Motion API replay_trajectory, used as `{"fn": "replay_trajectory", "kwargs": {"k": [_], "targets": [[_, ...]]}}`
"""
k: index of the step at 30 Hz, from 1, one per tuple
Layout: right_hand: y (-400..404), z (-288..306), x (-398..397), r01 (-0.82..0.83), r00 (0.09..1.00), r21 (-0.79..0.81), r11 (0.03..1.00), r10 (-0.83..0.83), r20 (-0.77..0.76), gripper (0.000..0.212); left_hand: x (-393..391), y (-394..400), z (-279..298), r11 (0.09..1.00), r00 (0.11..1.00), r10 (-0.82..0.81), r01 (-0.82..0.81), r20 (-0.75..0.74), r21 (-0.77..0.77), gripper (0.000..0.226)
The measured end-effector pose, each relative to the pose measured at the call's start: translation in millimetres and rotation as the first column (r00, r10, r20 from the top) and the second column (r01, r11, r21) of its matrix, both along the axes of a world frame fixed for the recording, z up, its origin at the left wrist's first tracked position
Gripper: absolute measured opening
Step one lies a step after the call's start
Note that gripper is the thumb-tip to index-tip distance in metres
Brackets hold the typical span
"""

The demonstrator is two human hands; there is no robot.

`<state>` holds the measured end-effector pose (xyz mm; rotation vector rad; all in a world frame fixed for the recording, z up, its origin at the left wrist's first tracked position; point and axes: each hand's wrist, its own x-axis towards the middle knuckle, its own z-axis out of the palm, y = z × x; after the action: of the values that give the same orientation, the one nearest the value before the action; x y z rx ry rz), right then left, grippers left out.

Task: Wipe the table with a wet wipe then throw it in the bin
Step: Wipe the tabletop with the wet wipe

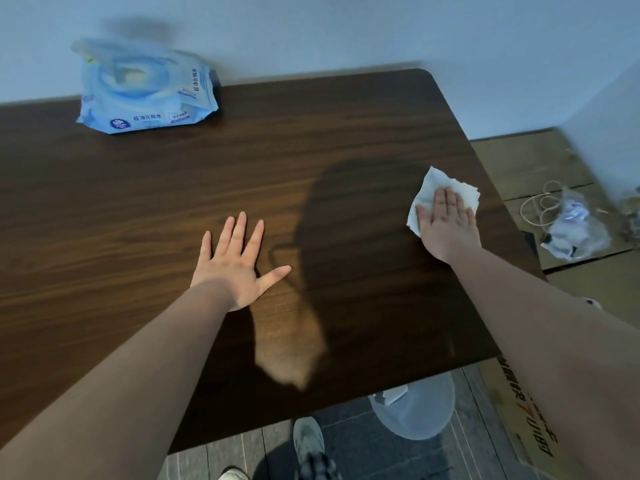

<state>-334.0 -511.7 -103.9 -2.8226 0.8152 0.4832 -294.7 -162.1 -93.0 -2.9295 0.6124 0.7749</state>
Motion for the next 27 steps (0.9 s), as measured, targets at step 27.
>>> {"fn": "replay_trajectory", "kwargs": {"k": [27], "targets": [[412,0,79,-0.603,0.796,0.08,0.793,0.605,0.01,0.064,-48,341,19,0.891,0.889,0.452,-0.454,0.074,0.015,0.098]]}}
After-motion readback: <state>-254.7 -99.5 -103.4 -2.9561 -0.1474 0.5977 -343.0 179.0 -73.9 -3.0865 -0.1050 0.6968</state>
